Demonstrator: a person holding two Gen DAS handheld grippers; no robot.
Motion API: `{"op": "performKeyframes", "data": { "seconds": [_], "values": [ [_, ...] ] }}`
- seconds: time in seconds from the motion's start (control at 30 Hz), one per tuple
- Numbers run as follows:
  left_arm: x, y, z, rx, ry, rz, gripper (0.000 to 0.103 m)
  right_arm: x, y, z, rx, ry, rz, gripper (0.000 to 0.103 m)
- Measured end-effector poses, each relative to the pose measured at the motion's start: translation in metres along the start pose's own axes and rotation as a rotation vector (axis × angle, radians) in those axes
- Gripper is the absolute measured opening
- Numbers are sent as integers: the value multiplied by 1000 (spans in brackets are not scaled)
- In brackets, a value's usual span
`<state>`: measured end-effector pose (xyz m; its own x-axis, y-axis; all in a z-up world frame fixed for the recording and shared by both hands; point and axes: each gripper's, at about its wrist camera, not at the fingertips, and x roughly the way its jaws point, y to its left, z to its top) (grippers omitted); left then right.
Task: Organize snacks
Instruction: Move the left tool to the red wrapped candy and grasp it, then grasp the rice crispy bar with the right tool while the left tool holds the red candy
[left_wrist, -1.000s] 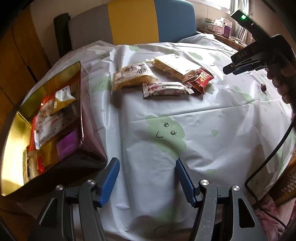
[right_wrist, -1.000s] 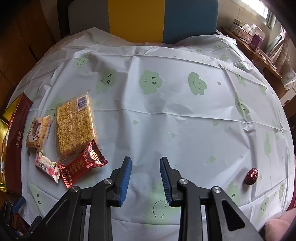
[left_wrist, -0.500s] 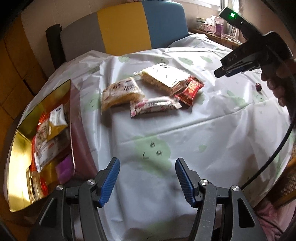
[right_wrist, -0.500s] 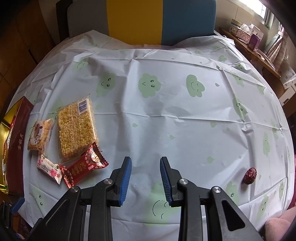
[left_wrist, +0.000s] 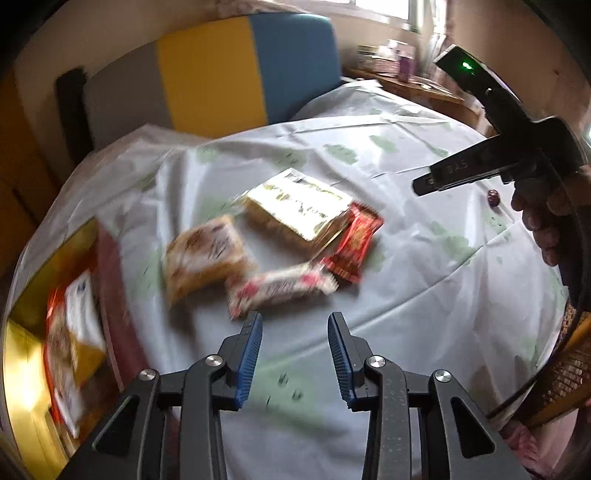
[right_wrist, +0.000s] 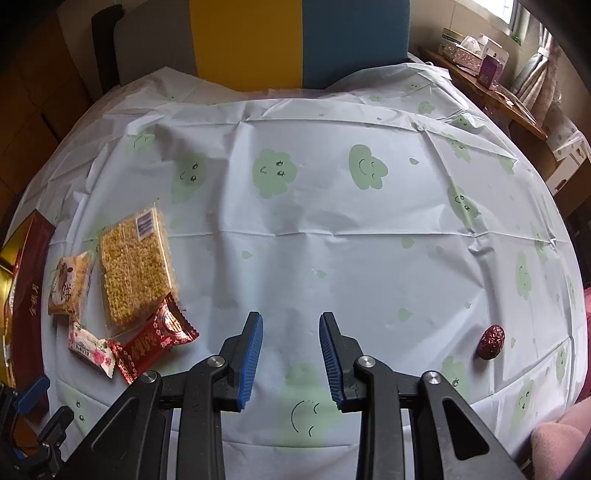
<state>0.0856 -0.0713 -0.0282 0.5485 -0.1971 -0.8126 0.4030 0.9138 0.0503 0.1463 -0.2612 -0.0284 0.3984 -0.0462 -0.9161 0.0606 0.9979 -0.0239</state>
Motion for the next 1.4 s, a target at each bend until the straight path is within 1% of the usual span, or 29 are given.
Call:
{"op": "performKeyframes", "data": {
  "seconds": [0.13,0.27,0.33,0.37,0.43,0.53,0.6,0.63,0.7,0.73,0.8,0.87,0.97,1.07,1.17,1.2,1.3,1.33,1.37,1.4],
  "values": [
    [15,-16,24,52,1,-29,38,-2,-4,1,25,-3,6,32],
    [34,-31,40,98,15,-52,38,-6,-7,3,43,-16,22,32],
    [44,-40,46,124,29,-63,32,-7,-9,4,54,-21,26,32],
    [48,-44,48,139,33,-72,32,-7,-9,4,59,-21,27,32],
    [55,-54,52,174,27,-60,32,-8,-11,5,67,-23,32,32],
    [71,-57,57,174,55,-43,32,-9,-11,6,69,-29,40,32],
    [79,-57,57,166,78,-61,30,-10,-11,7,71,-34,45,32],
    [84,-59,56,167,92,-67,27,-11,-12,7,75,-37,49,32],
    [84,-64,53,190,71,-56,22,-12,-14,8,83,-41,51,32],
    [83,-66,52,195,64,-56,22,-13,-15,8,88,-44,51,32],
    [80,-65,50,170,64,-77,22,-13,-17,9,96,-48,51,32],
    [73,-65,44,142,74,-70,22,-14,-19,10,100,-52,50,32],
    [52,-61,33,92,58,-78,22,-13,-20,10,108,-50,44,32],
    [32,-60,19,79,28,-32,22,-12,-19,9,99,-47,39,32],
    [17,-48,0,25,10,15,22,-10,-14,8,80,-38,29,32],
    [13,-42,-8,-8,8,30,22,-9,-13,7,74,-36,24,32],
    [7,-34,-28,-43,-2,81,22,-7,-11,7,63,-30,23,32],
    [10,-33,-35,-50,3,90,22,-6,-10,6,57,-26,20,32],
    [14,-31,-42,-59,28,87,22,-5,-9,6,55,-24,17,32],
    [13,-29,-47,-70,3,79,23,-4,-9,6,51,-22,13,32]
  ]
}}
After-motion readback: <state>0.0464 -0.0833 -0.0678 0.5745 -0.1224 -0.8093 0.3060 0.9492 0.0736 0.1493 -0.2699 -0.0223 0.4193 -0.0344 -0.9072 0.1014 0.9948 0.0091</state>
